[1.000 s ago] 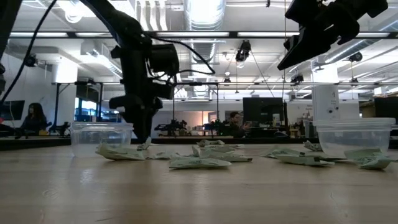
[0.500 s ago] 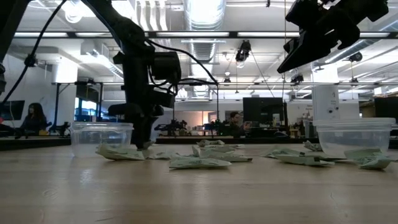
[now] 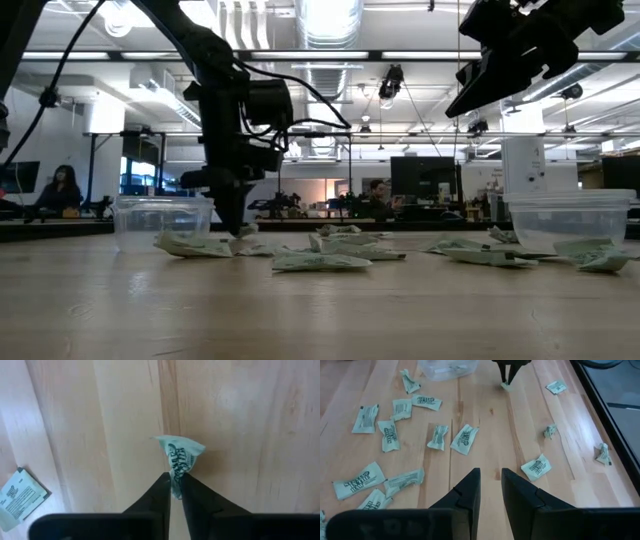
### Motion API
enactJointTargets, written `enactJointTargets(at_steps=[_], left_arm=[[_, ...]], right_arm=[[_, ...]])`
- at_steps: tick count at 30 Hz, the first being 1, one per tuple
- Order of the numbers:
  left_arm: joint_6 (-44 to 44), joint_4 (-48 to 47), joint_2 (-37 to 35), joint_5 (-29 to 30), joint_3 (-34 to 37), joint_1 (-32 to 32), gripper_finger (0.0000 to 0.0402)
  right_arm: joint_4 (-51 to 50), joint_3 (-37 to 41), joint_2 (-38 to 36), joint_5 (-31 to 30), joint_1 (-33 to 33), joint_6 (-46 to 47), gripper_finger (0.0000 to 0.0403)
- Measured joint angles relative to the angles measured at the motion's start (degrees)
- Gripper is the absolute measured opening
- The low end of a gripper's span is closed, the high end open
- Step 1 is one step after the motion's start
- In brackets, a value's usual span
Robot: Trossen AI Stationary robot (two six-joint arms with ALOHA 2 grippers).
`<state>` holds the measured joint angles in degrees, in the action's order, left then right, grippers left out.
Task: Pick and place Stevia / Truvia into bins
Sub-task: Put the stevia packet into the oval transparent container
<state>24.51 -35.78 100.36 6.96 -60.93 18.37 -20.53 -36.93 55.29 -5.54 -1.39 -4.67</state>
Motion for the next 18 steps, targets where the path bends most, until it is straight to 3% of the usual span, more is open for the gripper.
enactJointTargets(at_steps=[9, 18], left_arm=[[-0.1, -0.2, -1.3, 0.0, -0.1, -0.1, 0.0001], [-4.0, -3.8, -10.1, 0.0, -0.3, -1.8, 0.0]], right_arm=[[0.0, 0.0, 0.0, 0.0, 0.0, 0.0, 0.0068], [0.2, 0.0, 0.0, 0.0, 0.0, 0.2, 0.0068]])
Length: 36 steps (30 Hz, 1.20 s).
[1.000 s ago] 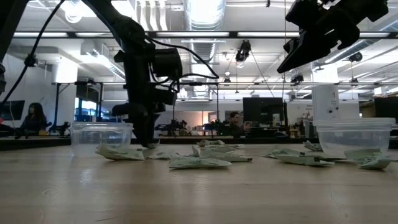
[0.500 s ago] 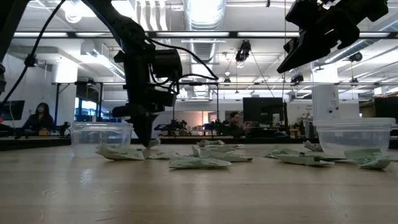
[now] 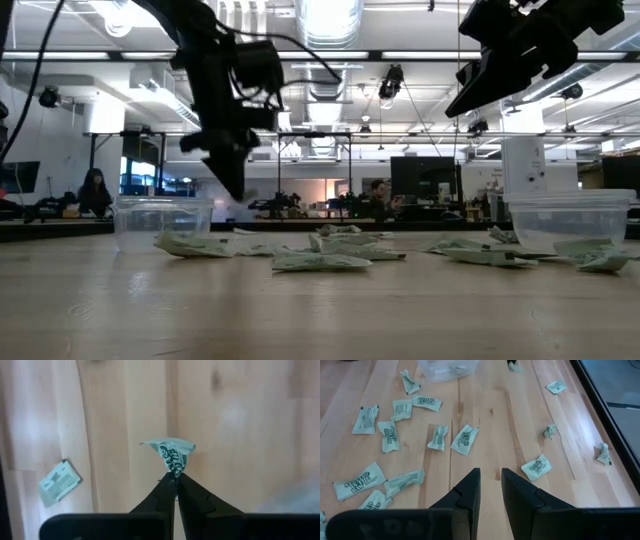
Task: Pick and place Stevia / Truvia into bins
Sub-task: Put the stevia packet into the oval transparent container
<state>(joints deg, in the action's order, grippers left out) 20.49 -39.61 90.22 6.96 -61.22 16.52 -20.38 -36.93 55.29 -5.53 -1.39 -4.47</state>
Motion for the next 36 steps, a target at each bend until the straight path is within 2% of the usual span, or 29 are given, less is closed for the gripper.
enactJointTargets(at_steps=[9, 16, 21, 26, 33, 36], left_arm=[[-8.1, -8.3, -11.9, -0.3, 0.6, -9.2, 0.0], [-16.7, -9.5, -17.1, -0.4, 4.0, -19.3, 0.0], [-21.4, -9.4, -16.9, -0.3, 6.5, -24.3, 0.0], [-23.2, -9.3, -15.5, 2.2, 9.2, -25.5, 0.0], [-23.2, -8.7, -12.4, 3.1, 11.2, -25.2, 0.0001], [-23.1, -8.6, -10.4, 3.6, 11.9, -25.2, 0.0016]], right_arm=[[3.4, 0.0, 0.9, 0.1, 0.0, 0.0, 0.0068], [6.1, 0.0, 6.9, 1.4, -0.2, -0.2, 0.0068], [6.8, -3.2, 13.4, 0.9, -2.1, -0.1, 0.0068], [7.1, -7.1, 18.3, 0.6, -5.8, -0.4, 0.008], [5.0, -10.8, 23.7, 0.4, -13.0, 1.1, 0.0125], [4.7, -11.9, 27.5, 1.0, -15.0, 1.1, 0.0152]])
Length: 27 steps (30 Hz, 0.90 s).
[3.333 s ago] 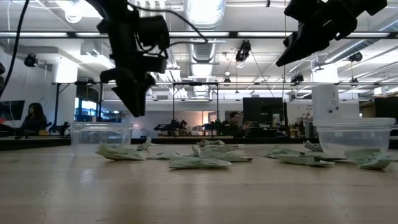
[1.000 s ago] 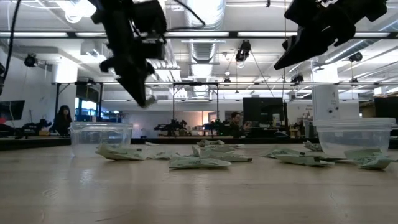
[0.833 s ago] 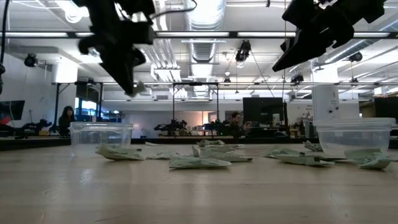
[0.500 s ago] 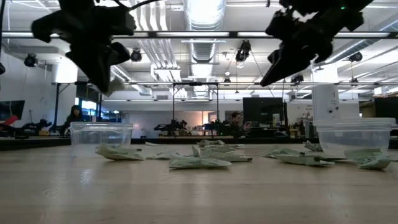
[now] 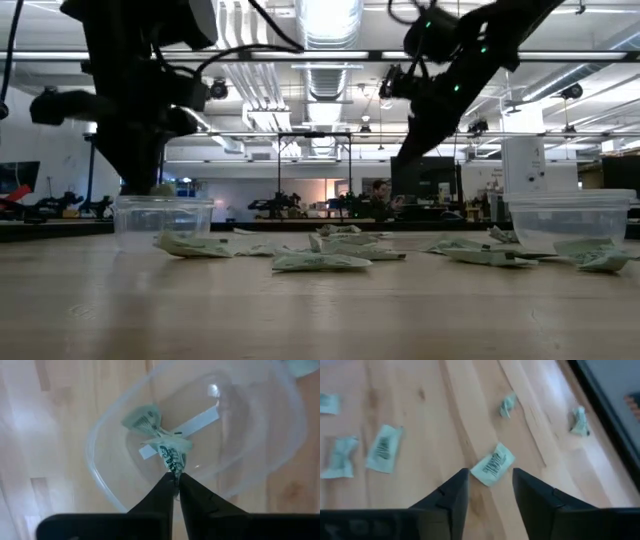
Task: Pick and place Stevia / Truvia into bins
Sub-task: Put the stevia packet into the oval transparent container, then put the stevia packet into the round transparent container
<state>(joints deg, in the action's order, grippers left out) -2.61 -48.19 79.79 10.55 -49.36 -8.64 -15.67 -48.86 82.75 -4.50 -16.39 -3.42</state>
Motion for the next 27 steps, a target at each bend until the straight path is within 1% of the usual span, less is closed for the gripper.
enactJointTargets(at_steps=[6, 10, 13, 16, 18, 27], left_arm=[[0.2, 0.8, 1.9, 2.0, 0.1, 0.0, 0.0081], [0.1, 1.4, 1.6, 2.5, 0.0, 0.0, 0.0118], [0.0, 1.5, 0.0, 2.5, -0.4, 0.0, 0.0136], [0.0, 1.3, -2.8, 2.8, -0.5, 0.0, 0.0146], [0.0, 1.4, -5.3, 3.4, -0.4, 0.0, 0.0148], [-1.6, 1.4, -17.2, 5.2, 0.1, 0.0, 0.0149]], right_arm=[[0.0, -5.5, 8.9, 0.5, -1.4, -0.6, 0.0198], [-1.8, -10.1, 14.7, 0.5, -2.3, -0.2, 0.0213], [-5.2, -13.6, 19.1, 0.5, -3.3, 0.5, 0.0217], [-9.0, -16.3, 23.0, 0.7, -4.4, 1.3, 0.0216], [-10.0, -17.7, 24.6, 2.0, -4.9, 1.8, 0.0215], [-10.3, -18.6, 26.6, 5.9, -6.5, 2.4, 0.0215]])
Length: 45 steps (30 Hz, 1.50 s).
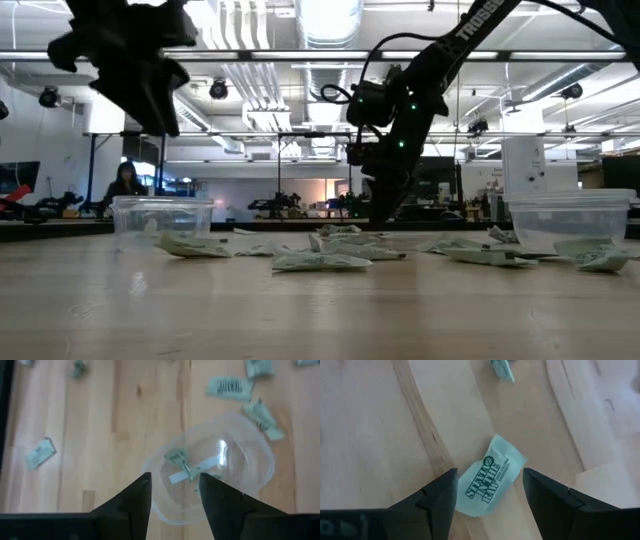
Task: Pick and place Stevia / Truvia into bins
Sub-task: Put the stevia packet into the round transparent container
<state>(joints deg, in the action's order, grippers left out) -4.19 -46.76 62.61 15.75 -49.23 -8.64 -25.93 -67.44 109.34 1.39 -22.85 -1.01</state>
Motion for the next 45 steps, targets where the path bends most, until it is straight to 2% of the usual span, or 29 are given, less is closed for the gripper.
enactJointTargets(at_steps=[7, 18, 35, 45], left_arm=[[-1.4, 0.1, -4.0, 1.5, 0.0, 0.0, 0.0149], [-1.3, 0.1, -3.7, 3.2, 0.0, 0.0, 0.0149], [-1.2, 0.2, -3.7, 4.3, 0.0, 0.0, 0.0149], [-1.2, 0.3, -3.7, 4.6, 0.0, 0.0, 0.0149]], right_arm=[[-0.6, 0.2, 2.3, 0.2, -0.6, 0.6, 0.0215], [-0.7, 0.4, 1.6, -1.4, -0.5, -0.3, 0.0207], [-1.3, 0.5, 1.4, -1.3, 0.0, -1.1, 0.0044], [-4.1, 0.7, -3.8, -1.8, 0.1, -1.1, 0.001]])
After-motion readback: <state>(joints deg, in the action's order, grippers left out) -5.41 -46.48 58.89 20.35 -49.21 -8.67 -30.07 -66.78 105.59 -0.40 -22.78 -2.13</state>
